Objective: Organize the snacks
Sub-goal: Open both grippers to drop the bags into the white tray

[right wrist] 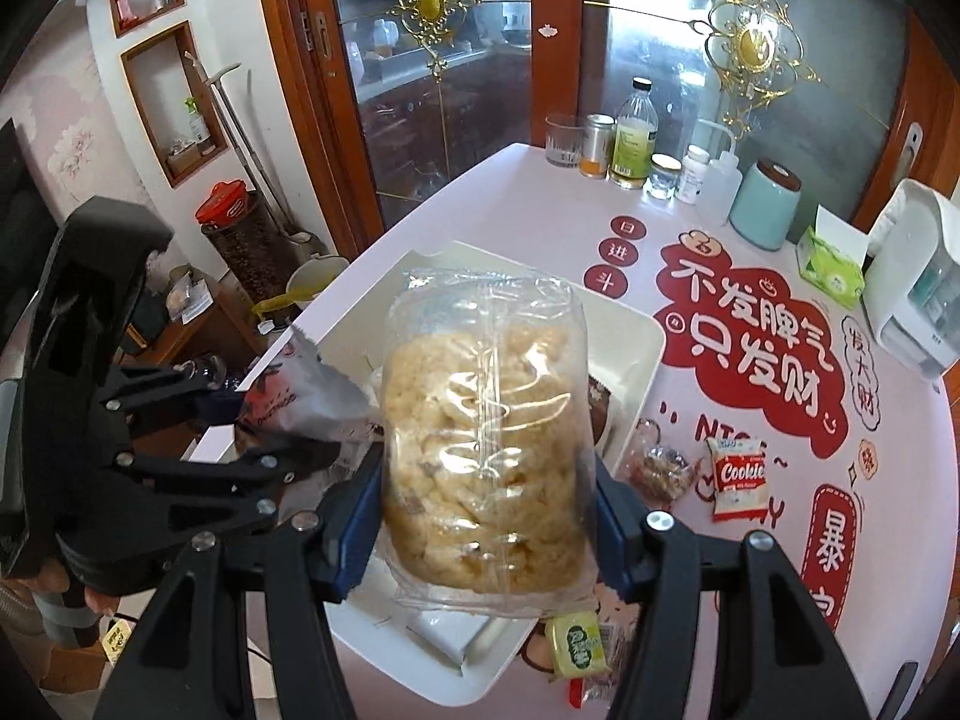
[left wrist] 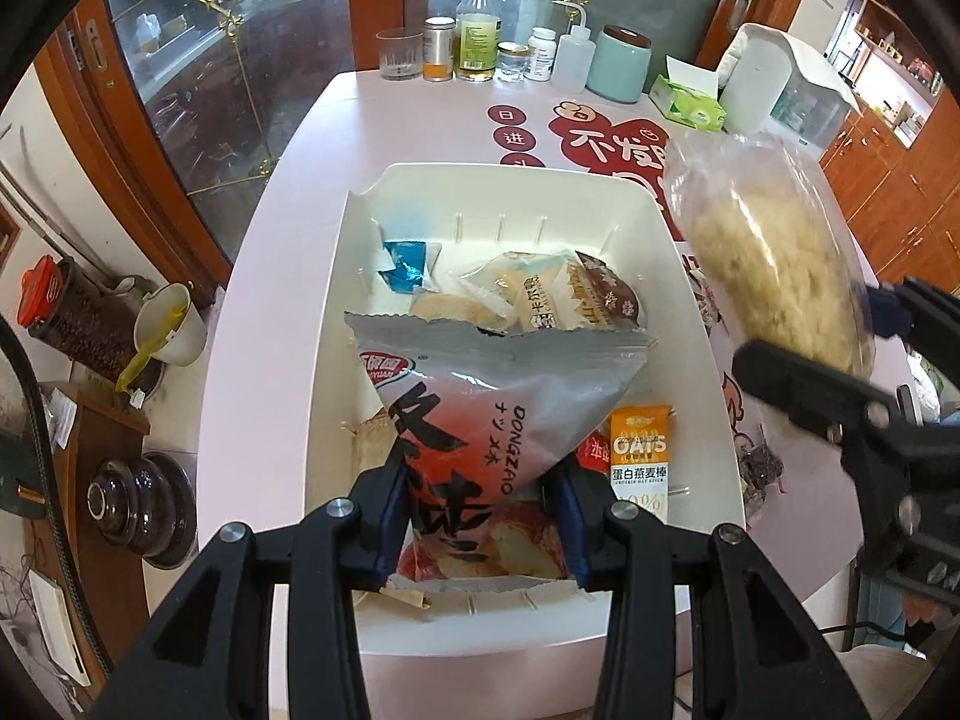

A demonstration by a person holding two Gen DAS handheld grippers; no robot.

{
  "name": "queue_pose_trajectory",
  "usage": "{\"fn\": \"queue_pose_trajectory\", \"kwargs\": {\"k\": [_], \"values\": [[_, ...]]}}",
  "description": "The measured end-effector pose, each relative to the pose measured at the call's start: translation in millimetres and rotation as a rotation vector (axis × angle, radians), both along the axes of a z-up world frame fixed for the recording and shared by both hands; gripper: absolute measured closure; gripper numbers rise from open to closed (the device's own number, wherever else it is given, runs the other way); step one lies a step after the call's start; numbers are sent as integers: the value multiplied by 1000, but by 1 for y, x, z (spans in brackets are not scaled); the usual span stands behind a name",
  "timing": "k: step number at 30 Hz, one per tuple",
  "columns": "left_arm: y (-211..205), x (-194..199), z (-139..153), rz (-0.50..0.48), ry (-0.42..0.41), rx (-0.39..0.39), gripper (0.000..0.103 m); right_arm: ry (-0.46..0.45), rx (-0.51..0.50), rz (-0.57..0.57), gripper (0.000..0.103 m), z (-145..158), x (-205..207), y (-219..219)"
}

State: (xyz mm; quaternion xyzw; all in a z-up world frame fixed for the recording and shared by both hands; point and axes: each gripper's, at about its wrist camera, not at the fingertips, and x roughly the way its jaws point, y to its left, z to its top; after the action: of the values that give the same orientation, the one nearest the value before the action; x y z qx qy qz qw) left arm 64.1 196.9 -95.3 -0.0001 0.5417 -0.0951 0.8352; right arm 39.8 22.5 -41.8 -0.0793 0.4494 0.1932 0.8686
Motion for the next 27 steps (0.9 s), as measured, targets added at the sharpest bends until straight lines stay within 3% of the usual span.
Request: {"fn": "queue_pose_trajectory", "kwargs": {"k": [4,9,11,27], "values": [[1,-3,1,3,-3,3,61,-16,-16,-11,43,2,6,1],[-3,-6,5,6,-31,22,32,-4,16,-5,42,2,8,-1],[-4,-7,7,9,-38,27,29,0,25,3,42,2,8,-1],[-25,-8,5,-26,-18,42,28,48,53,-39,41,-11,-1,-26]]}}
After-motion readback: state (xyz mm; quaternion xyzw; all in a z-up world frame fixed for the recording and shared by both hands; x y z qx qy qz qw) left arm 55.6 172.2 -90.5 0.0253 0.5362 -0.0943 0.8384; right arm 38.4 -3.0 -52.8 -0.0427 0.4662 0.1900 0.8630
